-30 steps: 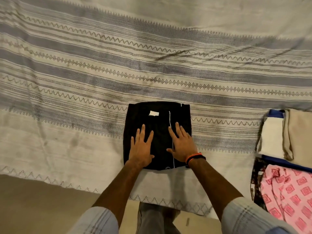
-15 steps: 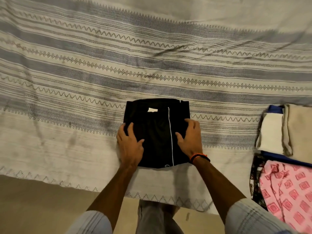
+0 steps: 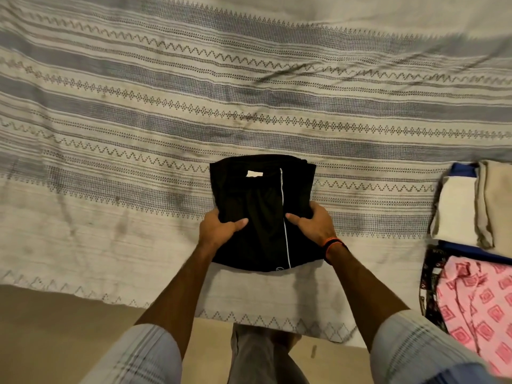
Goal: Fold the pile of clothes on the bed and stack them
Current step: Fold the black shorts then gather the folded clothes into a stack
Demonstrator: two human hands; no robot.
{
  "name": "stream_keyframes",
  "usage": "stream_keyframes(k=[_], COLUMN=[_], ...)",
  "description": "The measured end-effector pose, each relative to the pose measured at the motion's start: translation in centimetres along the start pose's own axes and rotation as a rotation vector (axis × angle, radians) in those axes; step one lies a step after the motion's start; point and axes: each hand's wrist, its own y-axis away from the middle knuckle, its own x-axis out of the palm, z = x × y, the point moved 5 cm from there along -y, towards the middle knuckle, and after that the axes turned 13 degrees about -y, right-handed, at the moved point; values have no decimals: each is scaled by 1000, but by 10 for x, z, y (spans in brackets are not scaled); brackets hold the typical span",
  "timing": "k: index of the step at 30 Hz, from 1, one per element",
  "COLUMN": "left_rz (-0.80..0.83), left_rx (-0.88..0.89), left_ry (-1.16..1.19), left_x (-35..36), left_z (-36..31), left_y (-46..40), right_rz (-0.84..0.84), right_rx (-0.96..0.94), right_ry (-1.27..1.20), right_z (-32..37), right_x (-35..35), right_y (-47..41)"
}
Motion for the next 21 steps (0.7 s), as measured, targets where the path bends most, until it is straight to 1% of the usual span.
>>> stream_keyframes(k=[2,3,7,11,16,21], left_rz=[-29,-37,10,46,73,110], left_rx=[65,91,119,166,236,275], left_ry=[-68,-66,95,133,108,90], left_x=[3,5,7,5,7,27], left_z=[-6,-7,-8,-27,-58,-84], left_y=[4,7,13,33,68,107], right_rz=[16,27,71,68,44,-23], right_rx=[-3,-8,-34,-95,-137,-151], right_ry=[-52,-75,-133,-164,-193,-208], right_z=[1,1,2,12,28,20], right_x=[3,3,7,-5,-37,-80], right_y=[2,3,7,22,52,76])
